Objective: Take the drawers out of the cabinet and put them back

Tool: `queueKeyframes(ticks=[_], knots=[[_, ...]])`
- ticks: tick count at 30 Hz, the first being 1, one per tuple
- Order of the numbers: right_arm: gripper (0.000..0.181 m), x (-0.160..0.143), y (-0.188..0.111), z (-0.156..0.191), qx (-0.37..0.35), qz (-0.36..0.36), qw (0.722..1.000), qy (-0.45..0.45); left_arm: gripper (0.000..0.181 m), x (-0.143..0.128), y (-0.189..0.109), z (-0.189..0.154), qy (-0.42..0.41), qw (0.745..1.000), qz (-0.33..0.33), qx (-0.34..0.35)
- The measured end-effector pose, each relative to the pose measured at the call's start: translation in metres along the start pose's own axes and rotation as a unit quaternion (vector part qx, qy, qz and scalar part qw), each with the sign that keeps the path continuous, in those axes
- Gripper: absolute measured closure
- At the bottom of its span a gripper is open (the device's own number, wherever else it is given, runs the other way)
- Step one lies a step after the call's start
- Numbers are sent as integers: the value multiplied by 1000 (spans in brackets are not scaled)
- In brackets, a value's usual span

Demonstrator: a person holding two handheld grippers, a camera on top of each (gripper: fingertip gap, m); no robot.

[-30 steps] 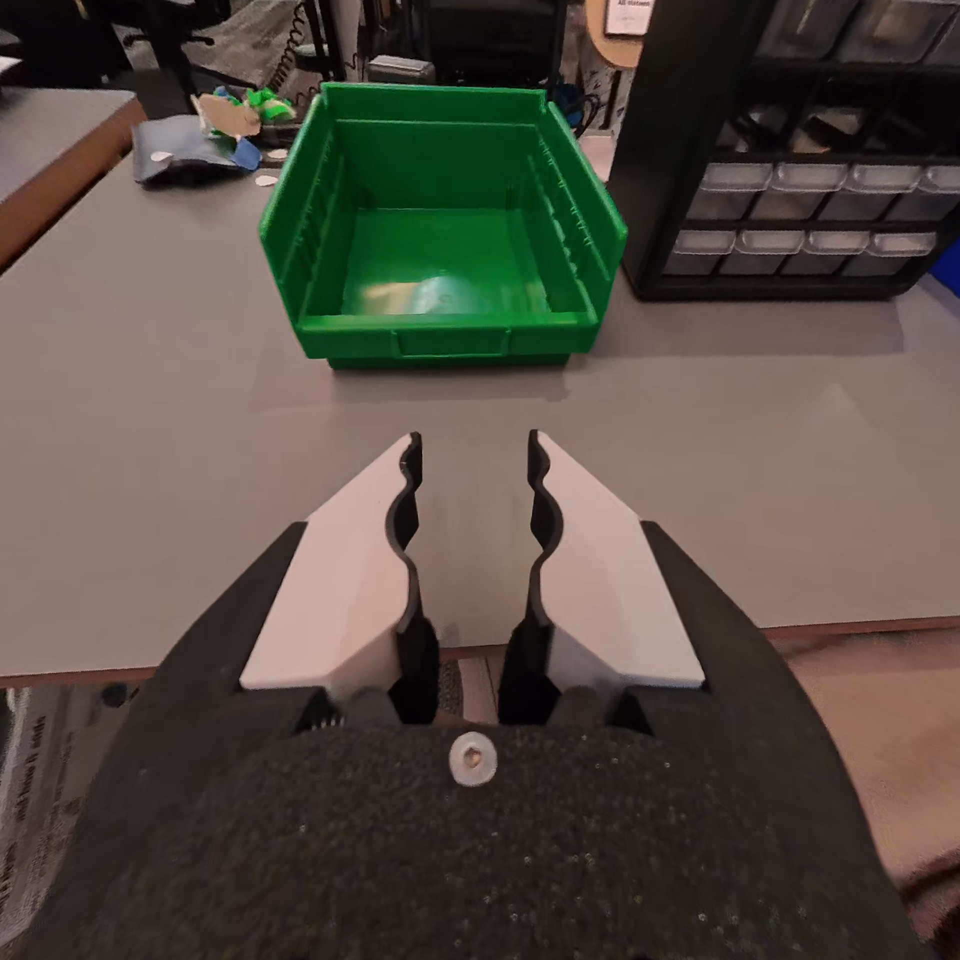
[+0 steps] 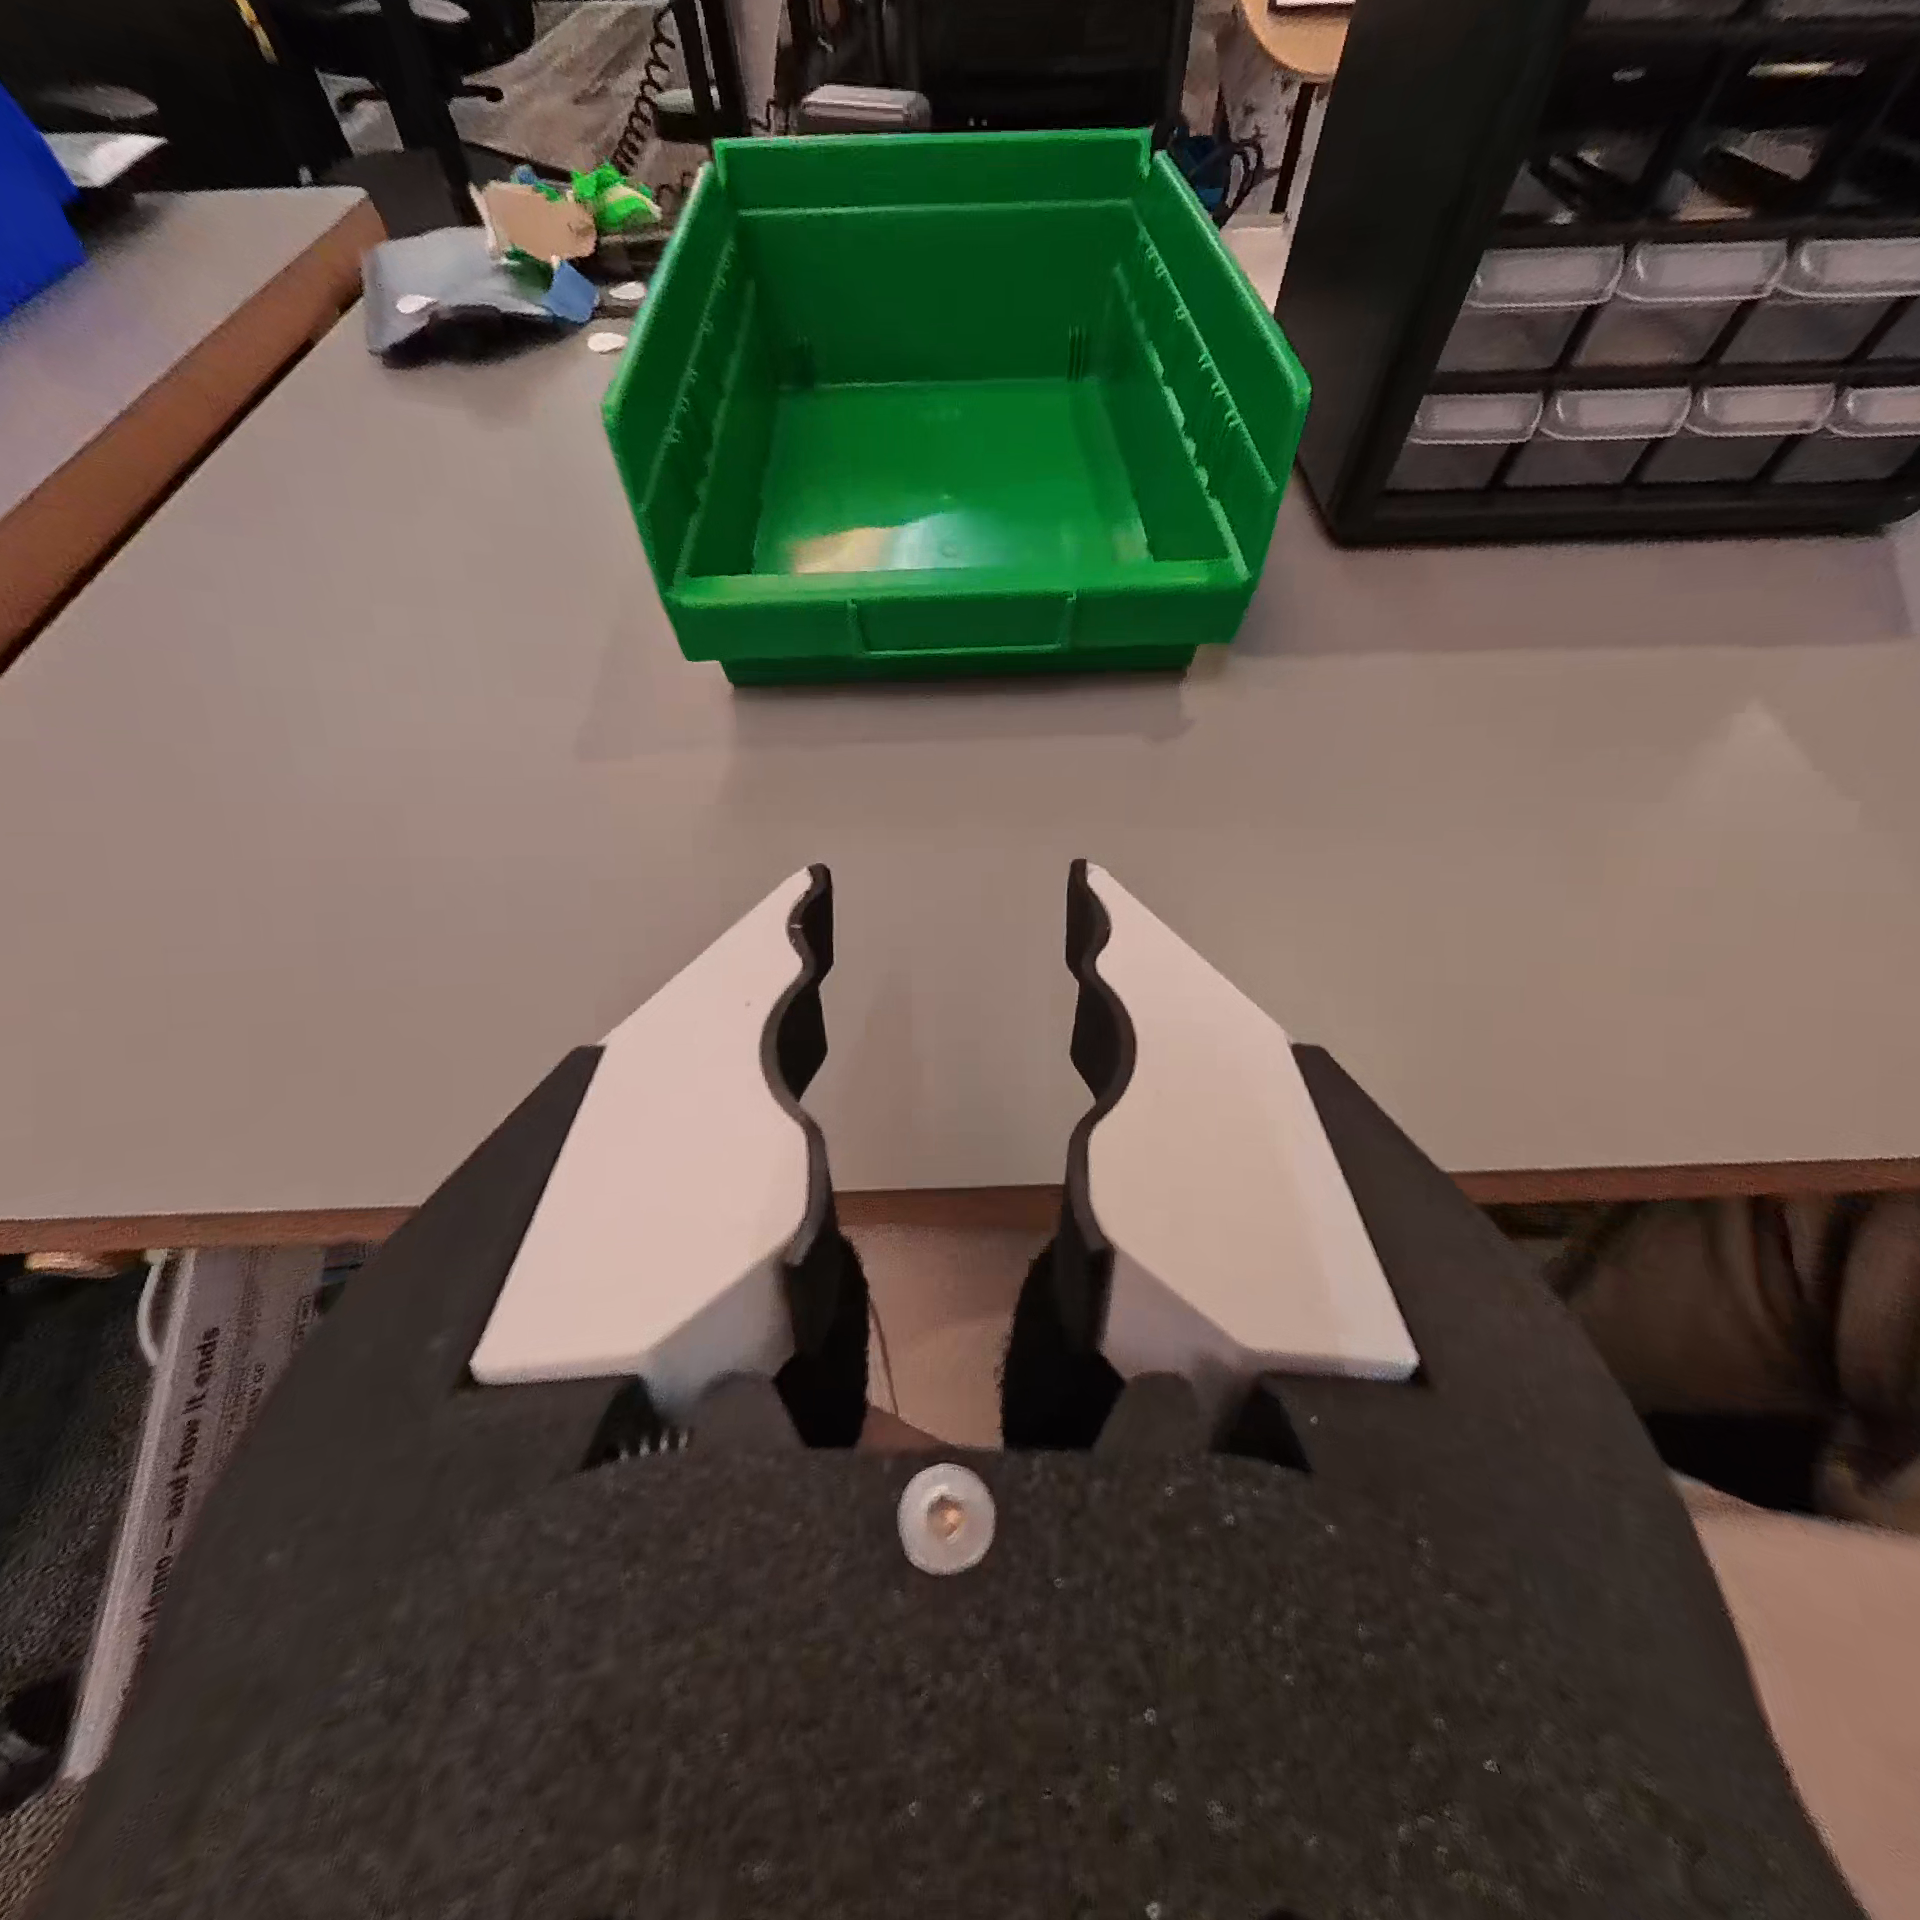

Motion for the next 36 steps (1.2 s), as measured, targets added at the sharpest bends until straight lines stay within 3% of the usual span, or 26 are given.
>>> queueKeyframes(ticks=[8, 12, 14, 17, 22, 24, 27, 28, 31, 33, 36], knots=[[102, 5, 34, 6, 12, -6, 1000, -17, 135, -3, 3, 7, 2, 1000, -5, 12], [104, 26, 82, 4, 47, -9, 999, -25, 135, -9, 11, 7, -17, 1000, 11, -17], [103, 37, 116, 18, 91, -4, 995, -28, 135, -8, 18, 8, -30, 999, 20, -16], [102, 56, 154, 33, 88, -8, 995, -48, 135, 3, 27, 0, -32, 999, 13, -16], [102, 57, 181, 55, 99, -5, 994, -52, 138, 17, 35, -28, -5, 999, -4, -47], [103, 54, 179, 60, 88, -9, 994, -65, 139, 23, 37, -46, -15, 996, -8, -89], [113, 51, 162, 81, 157, 17, 985, -64, 139, 25, 37, -77, 8, 990, -2, -137], [125, 48, 153, 89, 182, 25, 981, -68, 139, 22, 37, -89, 21, 989, 1, -149], [119, 44, 110, 94, 167, 17, 984, -54, 134, 18, 40, -133, 36, 976, 28, -214], [111, 49, 74, 86, 131, -28, 989, -57, 127, 17, 48, -169, 55, 963, 56, -256], [117, 55, 40, 40, -27, -101, 990, -92, 120, 28, 68, -234, 99, 943, 72, -310]])
Point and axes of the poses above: each gripper's, where its closed fingertips meet, y out along the fingers, x out of its top, z = x × y across the jaws, the point moved 8 cm from there along -y, back along the fingers, and after that the axes turned 2 degrees about z, right-handed, at the moved point
